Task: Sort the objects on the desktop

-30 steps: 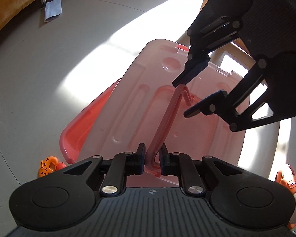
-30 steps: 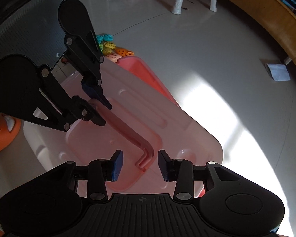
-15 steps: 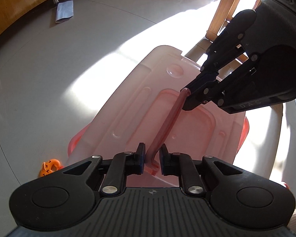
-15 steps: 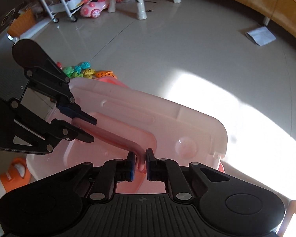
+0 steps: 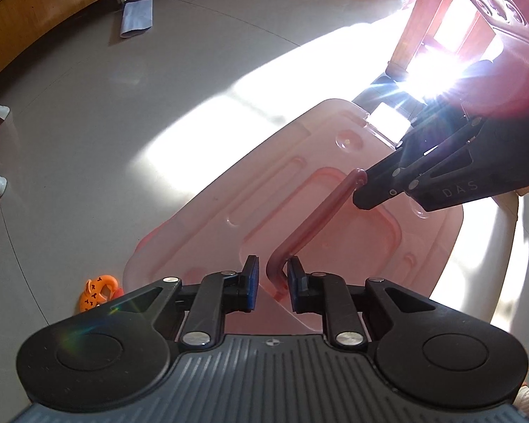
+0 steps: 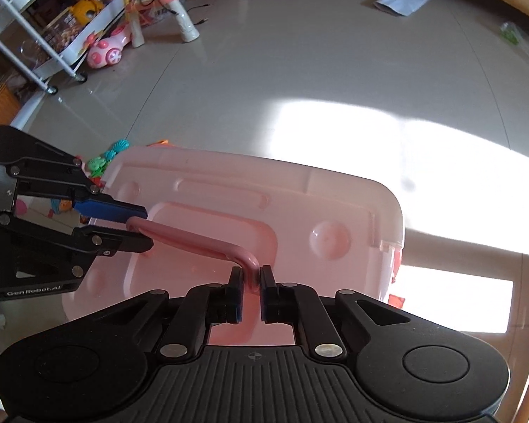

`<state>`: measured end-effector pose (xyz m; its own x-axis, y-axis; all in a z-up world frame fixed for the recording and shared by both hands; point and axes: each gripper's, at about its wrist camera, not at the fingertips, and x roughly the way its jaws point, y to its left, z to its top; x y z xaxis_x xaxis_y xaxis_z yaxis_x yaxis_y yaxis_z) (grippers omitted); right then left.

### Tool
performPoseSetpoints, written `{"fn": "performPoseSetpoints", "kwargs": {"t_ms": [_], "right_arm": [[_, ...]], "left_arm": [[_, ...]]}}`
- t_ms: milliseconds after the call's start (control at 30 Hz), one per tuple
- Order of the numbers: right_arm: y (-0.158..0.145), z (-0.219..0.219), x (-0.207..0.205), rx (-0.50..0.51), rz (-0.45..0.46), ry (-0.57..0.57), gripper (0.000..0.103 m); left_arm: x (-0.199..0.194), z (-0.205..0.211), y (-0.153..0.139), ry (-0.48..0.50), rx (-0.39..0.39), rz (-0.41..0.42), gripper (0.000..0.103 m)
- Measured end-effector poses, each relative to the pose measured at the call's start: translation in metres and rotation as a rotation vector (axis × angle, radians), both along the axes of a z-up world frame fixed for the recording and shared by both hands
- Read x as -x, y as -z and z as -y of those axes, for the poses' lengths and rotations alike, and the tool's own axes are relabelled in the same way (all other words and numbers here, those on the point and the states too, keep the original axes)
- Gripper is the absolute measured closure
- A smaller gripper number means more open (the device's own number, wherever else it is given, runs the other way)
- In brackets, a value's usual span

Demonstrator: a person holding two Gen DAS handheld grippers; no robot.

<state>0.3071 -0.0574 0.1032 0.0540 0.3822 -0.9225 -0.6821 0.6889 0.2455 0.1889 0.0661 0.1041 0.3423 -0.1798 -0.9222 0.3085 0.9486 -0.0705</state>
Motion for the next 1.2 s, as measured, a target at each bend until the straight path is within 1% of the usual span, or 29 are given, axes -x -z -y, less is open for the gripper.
{"fn": "performPoseSetpoints", "kwargs": {"t_ms": [33,100,167,200,233,300,333,400,533,600,633,667,700,733,767,800,867,967,1033,1067,1133,1200], "right_arm": [[0.008,0.007,-0.005,-0.003,-0.011,0.019,0.095],[0.022,0.004,-0.004,0.008,-0.022,0.031,0.095],[0.021,0.007,0.002,0.017,0.009,0.025,0.096],[0.021,0.008,0.005,0.021,0.026,0.021,0.096],[0.021,0.009,0.007,0.028,0.043,0.020,0.096],[0.021,0.010,0.013,0.051,0.088,0.005,0.096],[0.022,0.010,0.015,0.058,0.096,-0.003,0.096],[0.021,0.011,0.014,0.057,0.095,-0.007,0.095],[0.014,0.017,0.012,0.033,0.101,0.020,0.092],[0.011,0.014,0.012,0.040,0.107,0.021,0.091],[0.010,0.012,0.013,0.045,0.110,0.020,0.091],[0.008,0.010,0.015,0.053,0.114,0.018,0.090],[0.007,0.007,0.017,0.063,0.118,0.016,0.089],[0.005,0.005,0.020,0.072,0.122,0.013,0.085],[0.003,0.002,0.023,0.080,0.127,0.017,0.076],[0.001,0.000,0.027,0.086,0.132,0.022,0.073],[-0.006,0.003,0.035,0.090,0.136,0.041,0.071],[-0.014,0.007,0.048,0.076,0.131,0.109,0.064],[-0.023,0.018,0.060,0.067,0.144,0.172,0.058],[-0.026,0.022,0.066,0.064,0.151,0.201,0.055],[-0.029,0.032,0.079,0.045,0.154,0.251,0.054],[-0.028,0.047,0.092,0.031,0.144,0.325,0.050]], "left_arm": [[-0.001,-0.001,-0.001,-0.005,-0.005,0.004,0.084],[0.000,-0.005,-0.004,-0.036,-0.007,0.028,0.084],[0.001,-0.008,-0.006,-0.052,0.029,0.014,0.084],[0.002,-0.007,-0.005,-0.042,0.051,-0.002,0.084],[0.002,-0.005,-0.002,-0.029,0.052,-0.017,0.084],[0.003,0.000,0.006,-0.007,0.016,-0.040,0.084],[0.004,0.003,0.010,0.004,-0.003,-0.051,0.084],[0.012,0.004,0.015,0.015,-0.011,-0.067,0.084],[0.024,0.002,0.010,-0.017,-0.021,-0.071,0.084],[0.029,0.003,0.004,-0.023,-0.033,-0.068,0.084],[0.032,0.004,0.001,-0.025,-0.042,-0.065,0.082],[0.035,0.006,-0.002,-0.027,-0.051,-0.062,0.079],[0.038,0.007,-0.005,-0.029,-0.060,-0.060,0.068],[0.041,0.009,-0.008,-0.037,-0.077,-0.048,0.053],[0.045,0.011,-0.011,-0.045,-0.094,-0.037,0.046],[0.047,0.014,-0.015,-0.054,-0.113,-0.018,0.038],[0.056,0.020,-0.023,-0.076,-0.134,0.009,0.038],[0.071,0.025,-0.036,-0.125,-0.128,0.026,0.034],[0.082,0.031,-0.043,-0.145,-0.134,0.045,0.023],[0.088,0.034,-0.046,-0.154,-0.137,0.054,0.021],[0.099,0.041,-0.050,-0.172,-0.148,0.070,0.017],[0.112,0.047,-0.051,-0.193,-0.164,0.082,0.011]]}}
